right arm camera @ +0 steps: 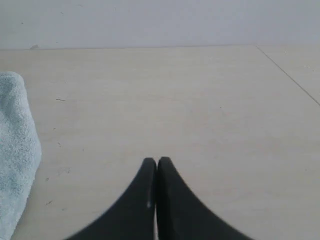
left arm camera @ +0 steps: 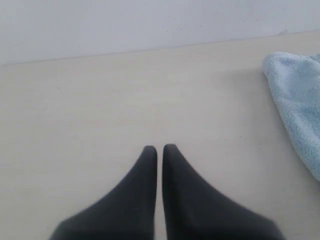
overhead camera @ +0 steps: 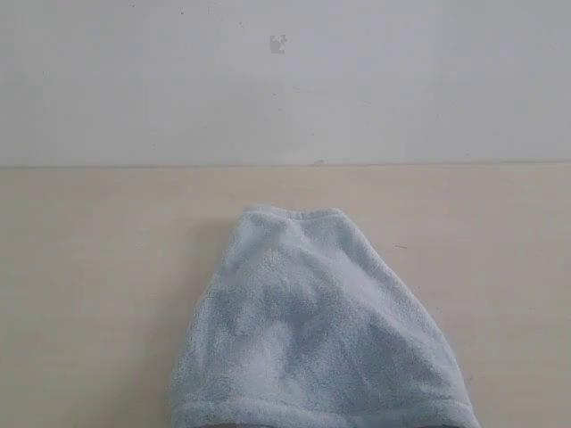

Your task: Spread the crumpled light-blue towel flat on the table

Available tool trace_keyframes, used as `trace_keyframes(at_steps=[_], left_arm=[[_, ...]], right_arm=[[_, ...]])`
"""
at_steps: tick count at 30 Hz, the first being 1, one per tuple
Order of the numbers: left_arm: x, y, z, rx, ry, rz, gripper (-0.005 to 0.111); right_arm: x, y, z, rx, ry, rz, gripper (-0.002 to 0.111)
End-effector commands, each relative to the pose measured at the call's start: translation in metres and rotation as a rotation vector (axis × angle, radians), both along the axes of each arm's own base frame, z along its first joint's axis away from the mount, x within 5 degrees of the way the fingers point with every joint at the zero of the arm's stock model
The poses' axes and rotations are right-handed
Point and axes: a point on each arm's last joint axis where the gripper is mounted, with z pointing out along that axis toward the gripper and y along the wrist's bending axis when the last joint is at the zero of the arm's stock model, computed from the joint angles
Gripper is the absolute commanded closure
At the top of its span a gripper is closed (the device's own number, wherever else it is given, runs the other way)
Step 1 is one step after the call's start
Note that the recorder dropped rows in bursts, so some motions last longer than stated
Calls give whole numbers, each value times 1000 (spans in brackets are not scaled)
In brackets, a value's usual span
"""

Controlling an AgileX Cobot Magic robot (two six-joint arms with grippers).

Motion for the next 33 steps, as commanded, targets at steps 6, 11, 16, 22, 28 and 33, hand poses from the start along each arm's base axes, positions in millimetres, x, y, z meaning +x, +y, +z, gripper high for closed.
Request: trace_keyframes(at_steps=[6, 11, 16, 22, 28, 33], left_arm=[[0, 0, -1, -15, -5, 0, 103], [0, 0, -1, -15, -5, 0, 103], [0, 0, -1, -15, -5, 0, 103], [0, 0, -1, -15, -5, 0, 103], [0, 0, -1, -15, -5, 0, 103], [0, 0, -1, -15, -5, 0, 103]], right_arm=[[0, 0, 1, -12, -5, 2, 109], [0, -4, 2, -130, -8, -8, 109], [-1, -11, 8, -406, -13, -32, 109], [-1, -15, 12, -574, -18, -44, 109], [-1, -18, 17, -730, -22, -57, 109], [-1, -18, 17, -739, -20, -58, 109]])
